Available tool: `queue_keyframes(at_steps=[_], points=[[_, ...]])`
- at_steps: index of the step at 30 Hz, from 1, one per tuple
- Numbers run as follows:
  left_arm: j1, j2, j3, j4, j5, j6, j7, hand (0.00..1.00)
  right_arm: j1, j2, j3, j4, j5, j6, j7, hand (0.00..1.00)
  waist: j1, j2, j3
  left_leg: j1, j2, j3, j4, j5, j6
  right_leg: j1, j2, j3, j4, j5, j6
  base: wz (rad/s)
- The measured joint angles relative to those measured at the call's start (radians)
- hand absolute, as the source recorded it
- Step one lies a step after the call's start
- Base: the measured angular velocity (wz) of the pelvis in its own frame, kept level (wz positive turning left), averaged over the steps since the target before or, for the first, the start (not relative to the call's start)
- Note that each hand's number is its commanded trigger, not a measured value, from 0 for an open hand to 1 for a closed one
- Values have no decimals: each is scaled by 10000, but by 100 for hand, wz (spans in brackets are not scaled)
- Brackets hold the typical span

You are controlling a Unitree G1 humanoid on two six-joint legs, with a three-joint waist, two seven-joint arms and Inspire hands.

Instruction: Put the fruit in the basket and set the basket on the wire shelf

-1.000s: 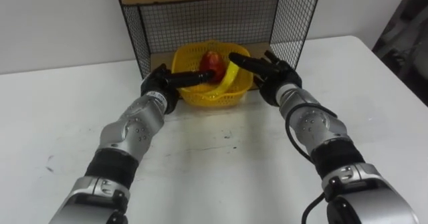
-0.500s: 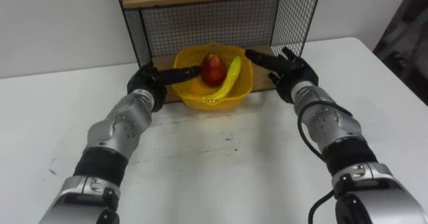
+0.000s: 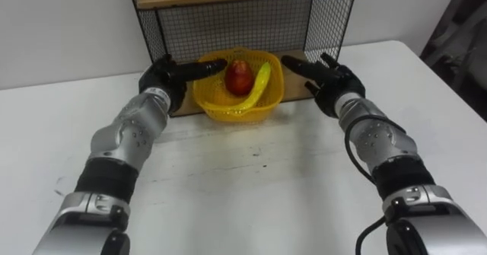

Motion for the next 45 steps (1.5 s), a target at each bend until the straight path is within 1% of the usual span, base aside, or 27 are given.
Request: queue_keyframes(at_steps=[2, 3, 5, 6, 7, 8, 9, 11, 12, 15, 16, 18, 19, 20, 21, 22, 23, 24, 25, 26, 29, 34, 35, 37, 39, 42, 45], points=[[7, 4, -9, -582, 7, 46, -87, 0, 1, -208, -22, -729, -2, -34, 36, 0, 126, -20, -10, 5, 0, -16, -52, 29, -15, -6, 4, -86, -15, 0, 0, 5], [12, 0, -10, -786, 6, 55, -73, 0, 1, -236, -27, -876, 5, -42, 52, 0, 144, -31, -18, 6, 0, -20, -56, 33, -18, -6, 8, -90, -15, 0, 0, 3], [14, 62, -15, -1647, 5, 58, -64, 0, 61, -286, -30, -1103, 10, -91, 184, 0, 174, -133, -82, 33, 3, -44, -71, 48, -37, 13, -15, -127, -12, 0, -1, 0], [14, 86, -14, -1892, 47, 50, -65, 0, 154, -285, -29, -1224, 8, -91, 223, 0, 191, -176, -107, 35, 6, -48, -80, 52, -42, 12, -18, -107, -13, 0, -1, 0], [41, 147, -34, -2083, 145, 84, -63, 0, 376, -279, -8, -1507, -31, -90, 326, 0, 201, -249, -124, 46, 10, -44, -91, 61, -47, 14, -14, -80, -15, 0, -1, 0], [154, 147, -89, -2227, 508, 78, -55, 0, 663, -280, 7, -1896, -72, -91, 382, 0, 190, -308, -128, 33, 11, -44, -88, 62, -47, 10, -16, -90, -25, 0, -2, 0], [290, 147, -133, -2429, 717, 79, -54, 0, 846, -280, 32, -2149, -102, -91, 381, 0, 195, -330, -127, 23, 10, -41, -89, 62, -47, 6, -17, -91, -31, 1, -2, 0], [910, 143, -308, -3301, 1291, 83, -35, 0, 1535, -287, 215, -2978, -388, -91, 378, 0, 166, -363, -124, 19, 6, -31, -99, 60, -45, -3, -25, -86, -31, 1, -3, 0], [996, 143, -330, -3424, 1330, 84, -34, 0, 1646, -288, 269, -3087, -414, -91, 376, 0, 161, -374, -118, 22, 6, -32, -125, 60, -45, -10, -26, -84, -33, 1, -2, 0], [1532, 143, -539, -4077, 1574, 63, -45, 0, 2071, -290, 596, -3447, -499, -92, 481, 0, 158, -404, -109, 122, 9, -38, -211, 64, -41, 52, -19, -92, -52, 1, -2, 0], [1841, 144, -602, -4454, 1566, 9, -88, 0, 2195, -289, 737, -3538, -563, -93, 515, 0, 152, -410, -105, 173, 13, -37, -258, 66, -43, 80, -13, -95, -52, 0, -2, 0], [2001, 142, -700, -4596, 1543, -101, -130, 0, 2326, -287, 811, -3594, -813, -93, 599, 0, 159, -457, -75, 204, 11, -45, -276, 66, -43, 117, -9, -88, -63, 0, -1, 0], [2173, 145, -730, -4711, 1518, -228, -208, 0, 2496, -288, 822, -3764, -856, -93, 632, 0, 183, -506, -46, 260, 9, -45, -320, 69, -47, 176, -9, -94, -109, 0, -1, 0], [2556, 158, -729, -5061, 1519, -331, -292, 0, 2764, -290, 827, -4109, -1012, -93, 737, 0, 186, -548, -29, 337, 5, -43, -369, 70, -47, 264, -1, -84, -186, 0, -1, 0], [2757, 162, -732, -5239, 1518, -382, -316, 0, 2904, -291, 827, -4305, -1119, -93, 787, 0, 179, -557, -24, 366, 5, -49, -394, 70, -47, 287, 1, -87, -187, -1, 0, 0], [3115, 162, -738, -5510, 1502, -469, -413, 0, 3152, -311, 819, -4661, -1219, -96, 860, 0, 166, -591, -13, 371, 5, -51, -414, 69, -47, 290, 0, -108, -188, -2, 2, 0], [3389, 180, -739, -5734, 1567, -496, -572, 0, 3363, -334, 812, -4955, -1348, -99, 966, 0, 172, -638, 14, 350, 6, -52, -419, 69, -47, 266, 5, -108, -188, -3, 3, 0], [3556, 195, -745, -5858, 1586, -504, -639, 0, 3465, -337, 811, -5081, -1451, -99, 1033, 0, 172, -663, 13, 331, 6, -49, -422, 69, -48, 238, 11, -105, -186, -3, 3, 0], [3900, 207, -807, -6110, 1786, -557, -784, 0, 3697, -349, 809, -5417, -1669, -99, 1128, 0, 181, -680, 10, 284, 6, -43, -428, 68, -47, 188, 20, -104, -186, -3, 3, -3], [4227, 225, -904, -6180, 1900, -648, -971, 0, 3951, -363, 810, -5736, -1858, -100, 1221, 0, 192, -681, 10, 286, 4, -33, -461, 68, -47, 168, 33, -103, -187, -3, 3, 0], [4782, 223, -960, -6183, 1979, -645, -1327, 0, 4553, -390, 805, -6465, -2197, -99, 1390, 0, 204, -695, 3, 193, 4, -31, -491, 68, -46, 55, 29, -115, -181, -3, 3, 0], [5216, 241, -937, -6183, 1971, -666, -1819, 0, 5187, -489, 791, -6836, -2359, -114, 1590, 0, 213, -696, 4, 188, 11, -25, -531, 70, -45, 20, 13, -105, -191, -13, 17, 0], [5382, 268, -936, -6181, 1972, -784, -1954, 0, 5408, -517, 793, -6835, -2374, -218, 1663, 0, 214, -697, 5, 198, 11, -27, -540, 70, -45, 29, 13, -118, -195, -14, 18, 0], [5705, 322, -936, -6181, 1966, -939, -2063, 0, 5783, -561, 794, -6837, -2431, -294, 1682, 0, 227, -702, 8, 189, 11, -26, -557, 69, -45, 9, 12, -118, -192, -19, 26, 0], [5963, 404, -933, -6180, 1970, -943, -2063, 0, 6061, -589, 795, -6836, -2576, -293, 1680, 0, 229, -712, 15, 159, 10, -25, -571, 67, -45, -29, 12, -126, -187, -22, 30, 0], [6178, 430, -902, -6183, 1987, -952, -2192, 0, 6137, -617, 786, -6857, -2740, -293, 1695, 0, 222, -724, 12, 14, 3, -28, -540, 66, -44, -156, 12, -142, -172, -22, 30, 0], [6502, 437, -903, -6319, 1962, -964, -2594, 0, 6211, -648, 785, -6934, -2738, -293, 1827, 0, 185, -719, 10, 10, 4, -56, -541, 66, -45, -152, 11, -155, -184, -22, 29, 0]])
